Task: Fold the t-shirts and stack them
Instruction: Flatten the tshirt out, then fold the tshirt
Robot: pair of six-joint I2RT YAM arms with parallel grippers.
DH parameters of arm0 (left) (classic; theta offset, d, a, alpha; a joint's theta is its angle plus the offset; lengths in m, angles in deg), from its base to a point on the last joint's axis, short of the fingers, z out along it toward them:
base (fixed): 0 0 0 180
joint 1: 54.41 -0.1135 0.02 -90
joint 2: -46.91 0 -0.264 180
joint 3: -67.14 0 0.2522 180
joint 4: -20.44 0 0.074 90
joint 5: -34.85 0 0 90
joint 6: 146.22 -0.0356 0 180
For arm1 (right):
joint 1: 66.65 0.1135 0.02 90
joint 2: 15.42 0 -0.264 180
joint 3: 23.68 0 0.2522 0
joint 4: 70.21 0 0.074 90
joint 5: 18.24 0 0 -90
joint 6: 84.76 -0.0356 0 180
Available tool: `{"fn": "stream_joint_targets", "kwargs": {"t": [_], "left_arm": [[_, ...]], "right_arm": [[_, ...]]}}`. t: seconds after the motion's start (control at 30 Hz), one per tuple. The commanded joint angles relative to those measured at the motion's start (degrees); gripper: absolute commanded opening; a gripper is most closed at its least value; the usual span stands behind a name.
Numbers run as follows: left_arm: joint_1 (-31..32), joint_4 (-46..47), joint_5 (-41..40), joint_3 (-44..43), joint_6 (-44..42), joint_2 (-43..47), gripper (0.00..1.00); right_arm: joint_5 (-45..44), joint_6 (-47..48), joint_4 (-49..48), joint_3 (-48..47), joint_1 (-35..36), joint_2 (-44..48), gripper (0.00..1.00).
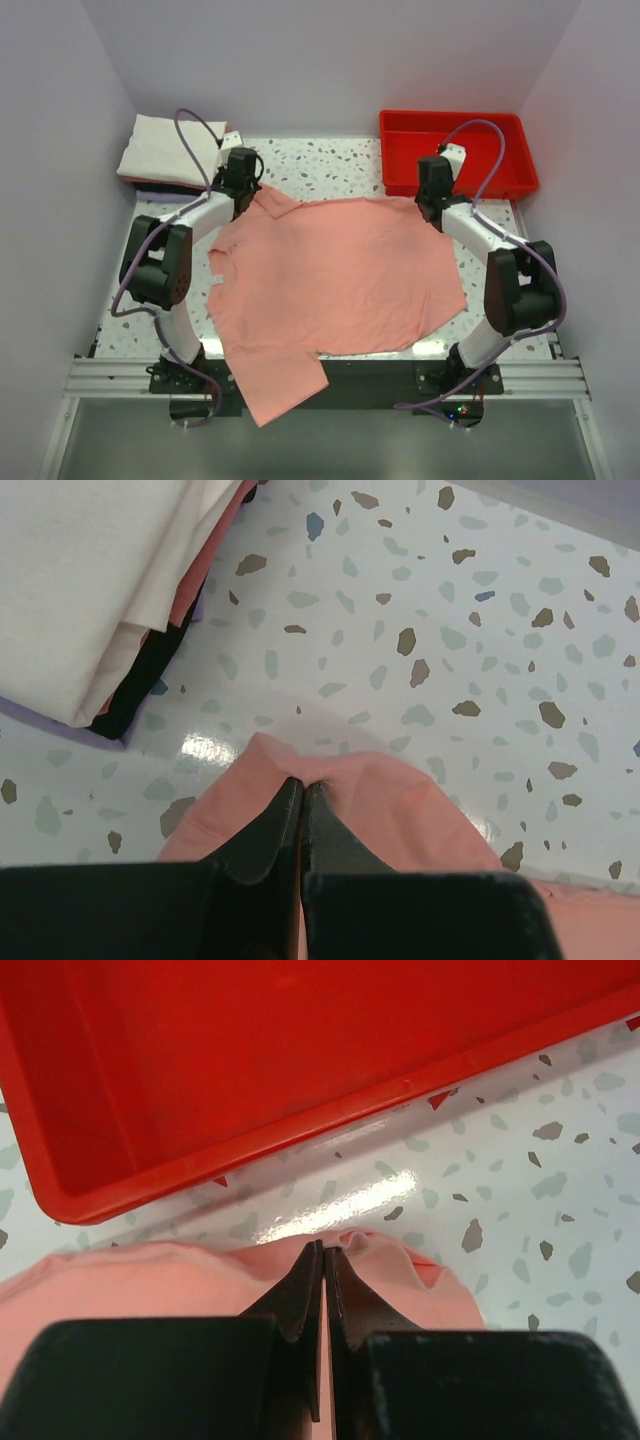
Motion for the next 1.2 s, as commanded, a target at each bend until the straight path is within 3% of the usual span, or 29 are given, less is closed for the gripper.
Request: {"fn": "stream_joint_targets", "kwargs": {"t": [0.0,0.23,0.4,0.77,1.17], "left_arm": [[-0.5,3.99,1.24,-0.41,1.08,2.48,0.0],[-0.5,2.41,2.03,5.65,3.45,9.94,0.0],[-0.41,-4.43,2.47,8.73,7.22,14.96,0.0],[-0.41,-9.72,6.16,21.38,15.66,32.18,0.0],[-0.32,-23.33,7.57,27.8,20.5,48.35,0.0]], "right_arm": [[0.2,-0.99,-2.89,-2.17,-0.54,-0.27,0.0],[0.47,-0.2,-0.69,-1.38,-0.8,1.93,0.0],[0.11,0.77,2.55,-1.11,-1.06,4.47,0.0],[-1.38,3.32,8.62,0.03,-0.98,11.06,0.0],[-0.41,5.25,14.95,1.87,-1.15,16.17,0.0]]}}
